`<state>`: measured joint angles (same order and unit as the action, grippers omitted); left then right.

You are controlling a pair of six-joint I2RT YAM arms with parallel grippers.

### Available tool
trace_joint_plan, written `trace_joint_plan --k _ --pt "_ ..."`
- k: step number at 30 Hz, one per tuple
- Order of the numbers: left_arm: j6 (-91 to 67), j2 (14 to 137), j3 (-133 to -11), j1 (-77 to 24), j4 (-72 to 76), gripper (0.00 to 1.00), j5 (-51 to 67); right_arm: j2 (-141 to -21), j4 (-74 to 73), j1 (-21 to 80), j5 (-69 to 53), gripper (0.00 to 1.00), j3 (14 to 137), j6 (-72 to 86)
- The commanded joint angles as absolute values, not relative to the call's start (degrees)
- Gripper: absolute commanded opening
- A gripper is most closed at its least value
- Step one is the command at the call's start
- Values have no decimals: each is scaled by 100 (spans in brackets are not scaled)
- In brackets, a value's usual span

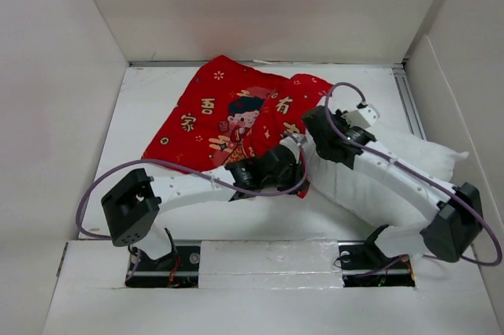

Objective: Put the pillow into the pillowcase

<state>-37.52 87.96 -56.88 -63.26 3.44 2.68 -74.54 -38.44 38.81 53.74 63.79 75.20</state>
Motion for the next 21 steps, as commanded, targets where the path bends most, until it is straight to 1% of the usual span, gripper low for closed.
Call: trace_joint_plan --k 1,3,4,6,7,8,9,11,12,13,14,15,16,17,19,20,21 --pt "-3612 8245 -6223 -6662 405 0 -35 -7848 -3964 3973 5792 0 6663 8322" --pt "-3612 7876 -6223 -6662 404 0 131 -7989 -3728 4025 5626 0 6365 8323" --pt "-3612 7588 -6057 -6662 674 0 201 -8041 -3265 4025 5494 0 5867 8262" --pt "-3612 7454 -6003 -6662 607 0 106 -8094 -3261 3973 5424 0 5801 8262" --pt "-3612 7453 -5907 -6662 519 3 10 -8095 -3209 3973 5362 0 5731 8262" --pt "-3665 7392 -5906 -6662 397 18 -122 -8095 -3147 3973 5361 0 5730 8210" --pt "-3743 7392 -5845 -6662 230 42 -428 -8095 -3094 3973 5309 0 5643 8157" --pt "-3814 7330 -5845 -6662 -278 79 -702 -7867 -2832 4025 5309 0 5329 7999" --pt "-3893 7260 -5845 -6662 -420 92 -816 -7579 -2421 4025 5309 1 5178 7754" --pt "-3954 7138 -5906 -6662 -578 100 -1087 -7411 -2208 4025 5248 5 5029 7604" --pt "-3955 7058 -5906 -6662 -824 100 -1212 -7244 -2032 4025 5177 16 4758 7507" --pt "-3955 6971 -5967 -6662 -948 100 -1352 -6894 -1726 4025 5177 24 4642 7271" --pt "-4086 6813 -6046 -6662 -1088 100 -1736 -6725 -1575 4025 5125 33 4545 7121" --pt "-4148 6751 -6047 -6558 -1246 100 -1879 -6558 -1451 4025 5072 50 4457 6989" --pt "-4148 6698 -6117 -6207 -1511 100 -1707 -6111 -1180 4025 5071 65 4342 6551" --pt "-4070 6776 -6230 -5700 -1512 100 -1514 -5995 -1178 4025 5002 80 4342 6383" --pt "-3974 6863 -6301 -5460 -1564 100 -1320 -5898 -1099 4025 4931 91 4342 6233"
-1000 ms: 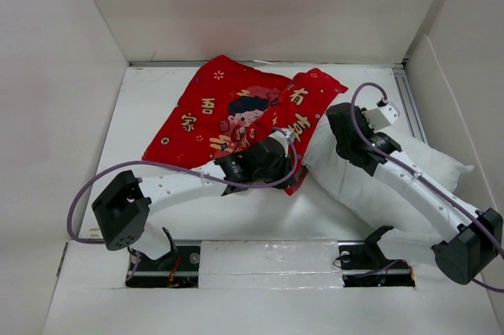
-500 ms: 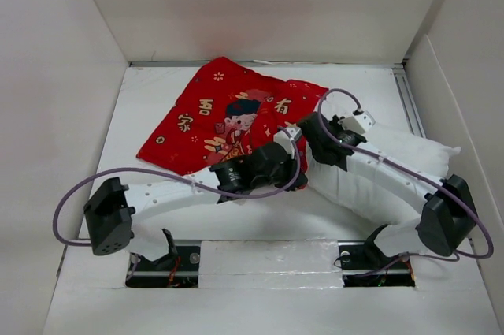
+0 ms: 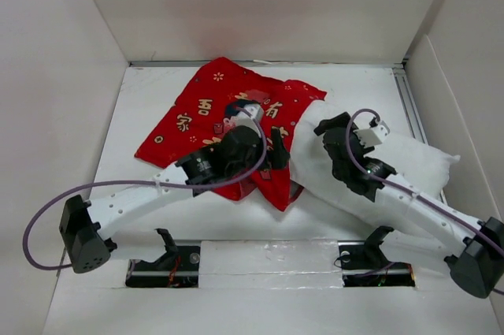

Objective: Put the pillow into the pillowcase

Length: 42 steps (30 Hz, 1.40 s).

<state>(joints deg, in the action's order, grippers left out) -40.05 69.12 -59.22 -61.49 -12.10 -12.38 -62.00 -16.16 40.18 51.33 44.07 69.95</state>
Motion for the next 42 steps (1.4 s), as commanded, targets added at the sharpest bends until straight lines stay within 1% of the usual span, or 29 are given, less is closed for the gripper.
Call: trace_joint_plan --k 1,4,5,6,7,8,9,10,12,13,15,19,22,23,24,27,28,30,31,32,34,35,36,37,38,39,40,41,42 --pt "-3886 6969 -6415 -5249 -1564 100 -1153 -5767 -1099 3964 4931 100 4394 5962" --pt "-3473 7662 -7266 -4747 -1844 100 -976 -5626 -1099 3797 4703 100 4543 5408" --pt "-3393 8221 -7608 -4633 -2037 100 -906 -5625 -1099 3736 4633 100 4544 5266" --pt "-3288 8540 -8412 -4501 -2248 100 -905 -5625 -1099 3735 4493 100 4631 5091" --pt "-3165 8874 -8872 -4500 -2816 100 -905 -5625 -1151 3570 4404 100 4736 4897" --pt "-2964 9538 -9791 -4500 -3117 100 -1175 -5703 -1151 3377 4125 100 4911 4443" --pt "-2831 9875 -9800 -4500 -3399 100 -1256 -5800 -1325 3375 4122 100 4913 4308" --pt "-2726 10183 -10670 -4500 -3680 100 -1257 -5914 -1501 3131 3844 100 5044 4202" --pt "-2358 10955 -11361 -4500 -4305 100 -1205 -6221 -1844 2867 3491 100 5343 3782" --pt "-2303 11151 -11912 -4561 -4498 100 -1152 -6284 -1898 2726 3089 100 5344 3631" --pt "-2207 11381 -12120 -4631 -4720 100 -1099 -6284 -1751 2348 2622 100 5292 3176" --pt "-2206 11382 -11805 -4711 -4536 100 -1038 -6135 -1468 1934 1829 100 5019 2752" --pt "-2206 11382 -11602 -4764 -4482 87 -976 -6196 -1267 1863 1495 100 4896 2410" --pt "-2206 11443 -11602 -4764 -4482 81 -906 -6257 -1213 1863 1390 100 4896 2356" --pt "-2154 11443 -11602 -4764 -4430 63 -810 -6345 -1213 1863 1206 100 4896 2295" --pt "-2153 11574 -11776 -4764 -4430 36 -686 -6793 -889 1863 697 100 4835 2162" --pt "-2153 11653 -11847 -4764 -4430 22 -686 -6916 -766 1863 581 98 4747 2092" --pt "-2153 11829 -12240 -4764 -4552 11 -738 -7163 -406 1863 336 95 4624 2092" --pt "-2101 11882 -12382 -4764 -4683 1 -738 -7163 -74 1863 221 93 4432 2092" --pt "-2101 11883 -12488 -4764 -4685 0 -738 -7163 -70 1863 150 89 4351 2092" --pt "-2048 11997 -12838 -4764 -4807 0 -896 -7163 368 1863 -147 74 4219 2145" --pt "-2048 11997 -12980 -4764 -4964 0 -949 -7163 534 1863 -323 63 4167 2145" --pt "-2048 11997 -13112 -4764 -5027 0 -949 -7163 867 1863 -490 56 4105 2092" --pt "-2048 12049 -13383 -4764 -5088 0 -775 -7163 1044 1863 -675 44 4104 2005" --pt "-2048 12050 -13516 -4764 -5141 0 -669 -7163 1203 1924 -955 8 4104 2004" --pt "-2048 12050 -13622 -4764 -5203 0 -564 -7163 1387 2012 -1028 0 4104 2004" --pt "-2048 12050 -13693 -4764 -5203 0 -475 -7163 1441 2065 -1089 0 4104 1926" --pt "-2048 11911 -13763 -4764 -5203 4 -335 -7050 1441 2126 -1090 0 4183 1925" --pt "-2048 11840 -13825 -4764 -5203 4 -264 -6944 1441 2240 -968 0 4184 1925"
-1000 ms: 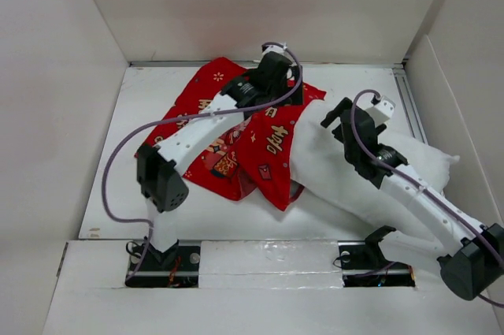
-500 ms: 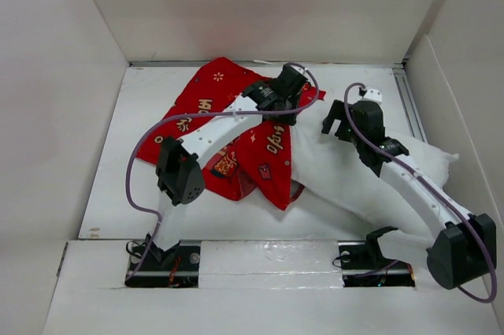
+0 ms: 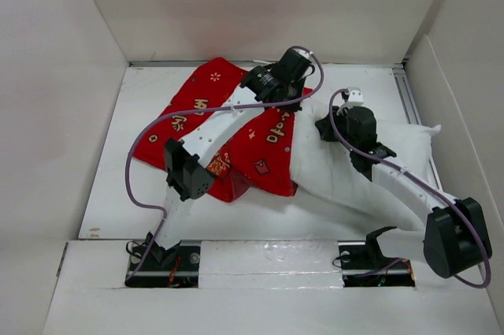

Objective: Put the pillow into the pillowcase

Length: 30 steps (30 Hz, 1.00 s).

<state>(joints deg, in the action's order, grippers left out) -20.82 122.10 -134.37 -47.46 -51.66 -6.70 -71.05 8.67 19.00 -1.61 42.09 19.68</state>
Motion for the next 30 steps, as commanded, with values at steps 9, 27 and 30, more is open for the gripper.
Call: trace_joint_plan --k 9,27,30 --pt "-1890 11538 -14016 -4764 -4685 0 561 -6118 1941 2531 -1773 0 4623 1925" --pt "-2162 11304 -12607 -5440 -3947 0 1047 -6389 504 3437 3537 0 4764 4629" --pt "-2390 10909 -11528 -5440 -3552 0 181 -6740 1385 3437 2737 0 4185 4221"
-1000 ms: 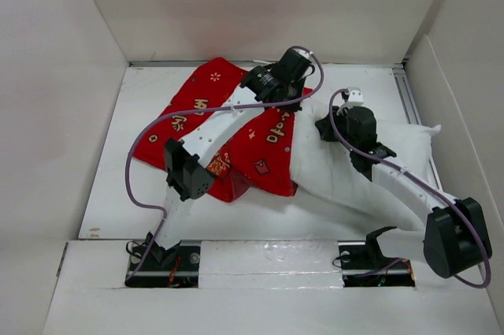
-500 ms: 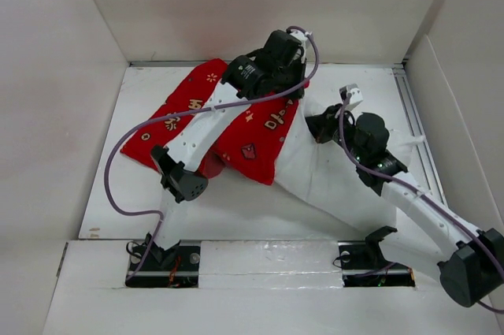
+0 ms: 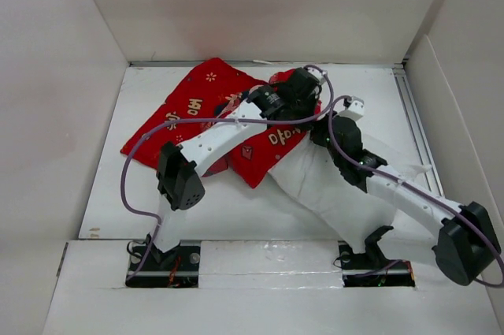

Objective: Put the pillow into the pillowcase

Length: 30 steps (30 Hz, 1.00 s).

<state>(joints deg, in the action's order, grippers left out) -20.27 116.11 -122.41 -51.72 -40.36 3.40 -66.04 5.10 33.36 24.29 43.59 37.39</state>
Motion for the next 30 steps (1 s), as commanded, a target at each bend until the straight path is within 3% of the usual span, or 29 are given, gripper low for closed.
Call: trace_joint_plan --k 1,4,5,8,13,20,24,30 --pt "-2452 10855 -11314 -5301 -3481 0 45 -6793 1798 3437 1898 9 3870 3914" --pt "-2838 10776 -10595 -4766 -3288 0 -44 -6540 2302 3628 1241 54 3561 3376" --pt "-2908 10706 -10382 -4642 -2991 0 60 -6391 2216 3630 1239 99 3560 3131" --pt "-3040 10495 -9958 -4316 -2725 0 132 -5697 647 3744 1343 99 4127 2015" --pt "-2971 10556 -10168 -4122 -2646 0 264 -5221 -2385 3867 2056 99 5140 1661" --pt "-2865 11170 -11170 -3868 -3040 0 483 -5982 -3750 4157 2215 99 5774 1372" --pt "-2760 11425 -11566 -3814 -3217 0 659 -6915 -3657 4157 1847 99 5836 1160" --pt "-2708 11426 -11733 -3814 -3322 0 853 -8743 -2323 4219 1161 99 5897 958"
